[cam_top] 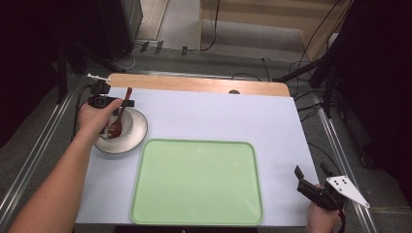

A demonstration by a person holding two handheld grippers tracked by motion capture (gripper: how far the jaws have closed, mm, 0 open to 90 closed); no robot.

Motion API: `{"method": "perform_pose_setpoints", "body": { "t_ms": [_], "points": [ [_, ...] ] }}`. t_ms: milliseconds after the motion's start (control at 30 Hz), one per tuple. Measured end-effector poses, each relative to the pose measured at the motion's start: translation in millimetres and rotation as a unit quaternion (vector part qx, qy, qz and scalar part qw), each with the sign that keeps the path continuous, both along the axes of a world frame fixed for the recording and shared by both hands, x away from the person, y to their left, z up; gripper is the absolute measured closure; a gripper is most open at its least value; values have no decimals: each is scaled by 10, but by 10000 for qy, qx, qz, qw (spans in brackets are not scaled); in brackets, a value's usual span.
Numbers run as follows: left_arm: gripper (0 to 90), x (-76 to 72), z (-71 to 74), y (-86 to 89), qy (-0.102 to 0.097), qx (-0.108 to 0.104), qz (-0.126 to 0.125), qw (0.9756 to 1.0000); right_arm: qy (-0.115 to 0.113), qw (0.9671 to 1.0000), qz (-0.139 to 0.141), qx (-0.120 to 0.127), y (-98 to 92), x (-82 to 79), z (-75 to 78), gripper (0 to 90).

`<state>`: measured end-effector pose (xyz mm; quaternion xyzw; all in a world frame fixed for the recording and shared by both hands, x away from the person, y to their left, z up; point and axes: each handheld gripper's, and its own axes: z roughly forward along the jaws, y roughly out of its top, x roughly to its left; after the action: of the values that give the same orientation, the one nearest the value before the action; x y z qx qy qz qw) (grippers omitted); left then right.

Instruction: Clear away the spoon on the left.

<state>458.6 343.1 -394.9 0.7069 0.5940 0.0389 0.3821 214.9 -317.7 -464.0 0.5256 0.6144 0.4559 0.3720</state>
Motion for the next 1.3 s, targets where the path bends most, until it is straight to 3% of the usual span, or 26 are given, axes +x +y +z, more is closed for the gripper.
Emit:
{"method": "perform_pose_setpoints", "body": {
  "t_ms": [133, 167, 333, 400, 667, 933, 1067, 1300],
  "points": [
    [695, -5, 15, 25, 40, -126, 5, 9999, 7, 10000, -10, 10, 0, -1, 0, 132],
    [755, -11, 21, 27, 44, -89, -18, 9999, 4, 10000, 3, 9, 2, 1, -1, 132],
    [819, -25, 49, 44, 1, -103, -15, 9999, -2, 10000, 11, -11, 3, 4, -2, 132],
    [854, -40, 68, 43, -52, 2, -6, 10000, 6, 10000, 2, 6, 3, 2, -2, 133],
    [860, -85, 127, 62, -166, 250, -43, 9995, 5, 10000, 15, -18, 7, 6, -4, 132],
    [861, -117, 208, 66, -322, 208, 135, 9992, 6, 10000, 10, -11, 8, 7, -5, 132],
    [860, -128, 263, 47, -317, 396, 61, 9987, 13, 10000, 10, -9, 9, 9, -7, 132],
    [860, -161, 387, 16, -488, 237, 79, 9985, 7, 10000, -6, 19, 3, 7, -6, 132]
  ]
}}
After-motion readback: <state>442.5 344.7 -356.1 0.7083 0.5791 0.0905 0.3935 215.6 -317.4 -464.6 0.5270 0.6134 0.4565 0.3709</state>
